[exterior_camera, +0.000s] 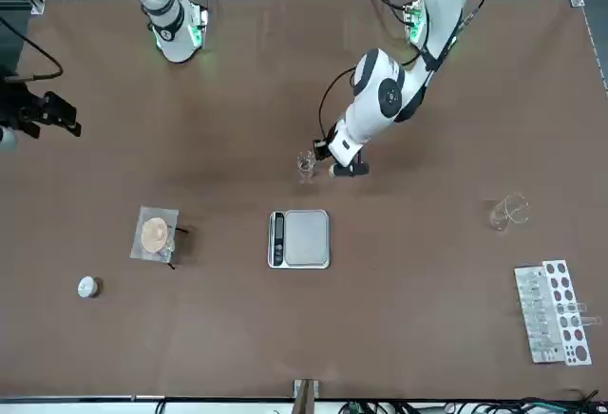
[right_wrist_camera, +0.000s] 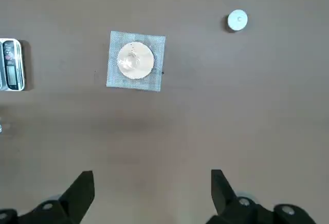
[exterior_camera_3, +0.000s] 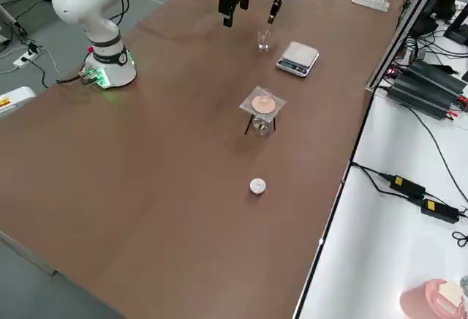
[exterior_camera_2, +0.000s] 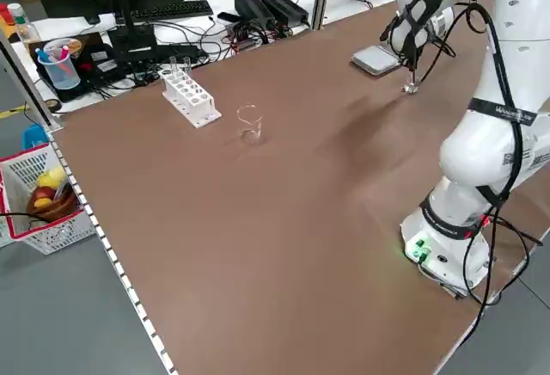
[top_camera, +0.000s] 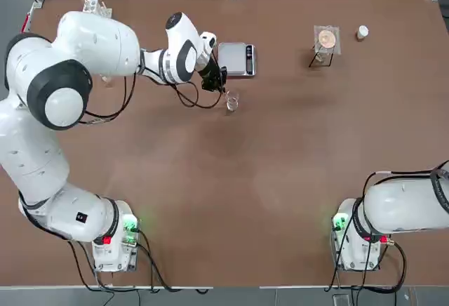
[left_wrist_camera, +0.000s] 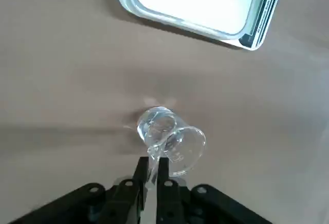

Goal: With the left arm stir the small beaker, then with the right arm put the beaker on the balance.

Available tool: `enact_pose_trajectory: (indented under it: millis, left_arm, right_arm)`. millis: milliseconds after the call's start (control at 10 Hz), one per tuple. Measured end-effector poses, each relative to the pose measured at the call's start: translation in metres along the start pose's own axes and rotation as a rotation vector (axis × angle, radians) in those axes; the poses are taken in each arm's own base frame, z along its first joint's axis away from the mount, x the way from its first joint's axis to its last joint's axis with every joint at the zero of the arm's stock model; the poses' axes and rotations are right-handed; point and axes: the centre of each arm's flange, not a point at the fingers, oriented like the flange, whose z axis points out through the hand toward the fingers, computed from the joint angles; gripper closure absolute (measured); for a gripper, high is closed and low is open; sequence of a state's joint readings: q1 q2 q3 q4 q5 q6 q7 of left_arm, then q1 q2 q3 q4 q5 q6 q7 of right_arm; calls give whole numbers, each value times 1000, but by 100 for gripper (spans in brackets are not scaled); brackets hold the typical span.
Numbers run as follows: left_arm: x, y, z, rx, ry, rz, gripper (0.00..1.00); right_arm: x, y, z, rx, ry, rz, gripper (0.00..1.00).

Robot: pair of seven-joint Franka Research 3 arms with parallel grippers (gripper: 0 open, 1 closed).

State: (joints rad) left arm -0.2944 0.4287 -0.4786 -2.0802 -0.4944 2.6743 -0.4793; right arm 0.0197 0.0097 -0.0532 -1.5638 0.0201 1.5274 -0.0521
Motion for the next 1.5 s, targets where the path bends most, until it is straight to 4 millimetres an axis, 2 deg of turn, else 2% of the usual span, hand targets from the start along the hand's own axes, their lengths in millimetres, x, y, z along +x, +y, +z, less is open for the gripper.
enact_pose_trajectory:
  millis: [300, 900, 1200, 1500]
  left_arm:
    - [1, 3, -2, -6, 4, -13, 92]
    - [2, 6, -5, -12, 9, -43, 92]
    - [-13, 23, -10, -21, 15, -58, 92]
    - [-15, 29, -23, -21, 27, -46, 92]
  right_arm:
    - [0, 0, 0, 0, 0, 1, 0]
    - [0, 1, 0, 0, 0, 1, 0]
    - [0, 1, 0, 0, 1, 1, 0]
    - [0, 1, 0, 0, 2, 1, 0]
